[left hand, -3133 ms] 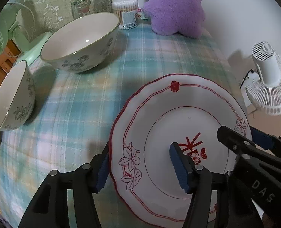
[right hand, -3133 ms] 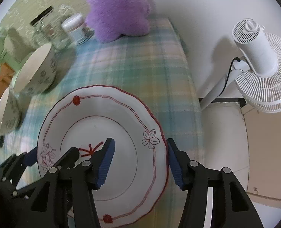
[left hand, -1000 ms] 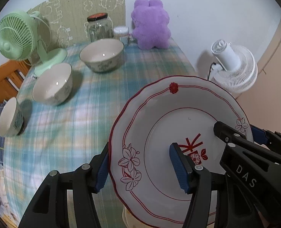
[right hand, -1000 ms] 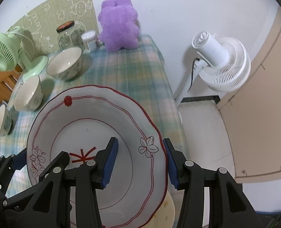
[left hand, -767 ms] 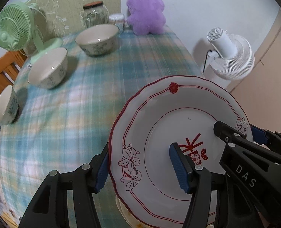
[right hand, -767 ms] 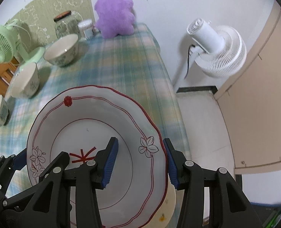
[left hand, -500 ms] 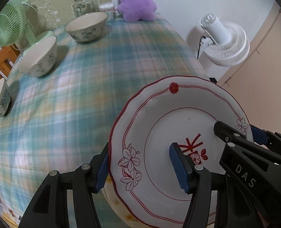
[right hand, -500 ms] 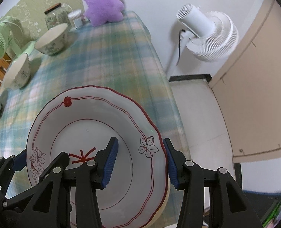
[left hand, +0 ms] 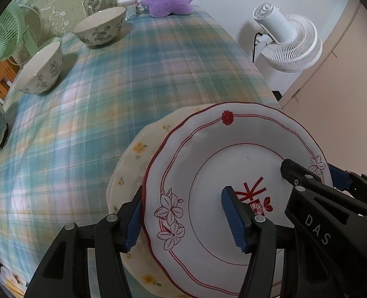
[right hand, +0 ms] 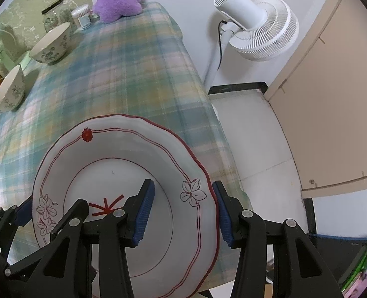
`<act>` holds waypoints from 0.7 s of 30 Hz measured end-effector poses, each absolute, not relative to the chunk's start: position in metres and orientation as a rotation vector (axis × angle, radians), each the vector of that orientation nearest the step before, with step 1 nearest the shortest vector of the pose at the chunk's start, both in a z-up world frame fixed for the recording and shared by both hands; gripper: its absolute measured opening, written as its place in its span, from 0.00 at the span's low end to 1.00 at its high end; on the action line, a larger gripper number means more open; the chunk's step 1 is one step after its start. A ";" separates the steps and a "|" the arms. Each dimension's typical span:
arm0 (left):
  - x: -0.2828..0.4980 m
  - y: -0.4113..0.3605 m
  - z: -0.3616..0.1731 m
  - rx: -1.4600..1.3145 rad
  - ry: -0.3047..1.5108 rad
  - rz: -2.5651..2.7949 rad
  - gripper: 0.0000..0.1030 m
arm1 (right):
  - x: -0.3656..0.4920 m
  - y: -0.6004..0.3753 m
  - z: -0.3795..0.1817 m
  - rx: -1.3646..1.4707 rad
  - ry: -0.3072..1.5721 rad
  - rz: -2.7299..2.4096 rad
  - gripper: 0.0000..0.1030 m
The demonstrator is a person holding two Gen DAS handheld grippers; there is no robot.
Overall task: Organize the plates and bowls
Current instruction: 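Lift and carry the red-rimmed plate over the yellow-flower plate stack, then lower the red-rimmed plate onto the stack and open the left tool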
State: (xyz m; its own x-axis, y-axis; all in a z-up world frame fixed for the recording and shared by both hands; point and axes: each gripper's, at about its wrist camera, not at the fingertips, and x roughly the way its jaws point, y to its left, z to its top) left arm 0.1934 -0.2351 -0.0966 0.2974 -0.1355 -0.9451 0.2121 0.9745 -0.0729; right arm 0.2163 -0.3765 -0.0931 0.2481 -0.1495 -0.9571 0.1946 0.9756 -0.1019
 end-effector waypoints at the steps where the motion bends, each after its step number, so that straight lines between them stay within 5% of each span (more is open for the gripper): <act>1: 0.193 -0.235 -0.097 0.068 1.244 -0.228 0.60 | 0.216 -0.377 -0.094 0.041 1.301 -0.236 0.50; 17: 0.192 -0.233 -0.098 0.032 1.244 -0.214 0.60 | 0.209 -0.382 -0.085 0.039 1.297 -0.218 0.50; 21: 0.192 -0.232 -0.098 0.031 1.247 -0.214 0.60 | 0.206 -0.382 -0.082 0.007 1.291 -0.211 0.32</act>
State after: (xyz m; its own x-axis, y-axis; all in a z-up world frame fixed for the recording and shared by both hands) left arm 0.1924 -0.2324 -0.0981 0.3012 -0.1443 -0.9426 0.1783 0.9796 -0.0930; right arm 0.2057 -0.3820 -0.0820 0.2600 -0.1520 -0.9536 0.1603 0.9806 -0.1126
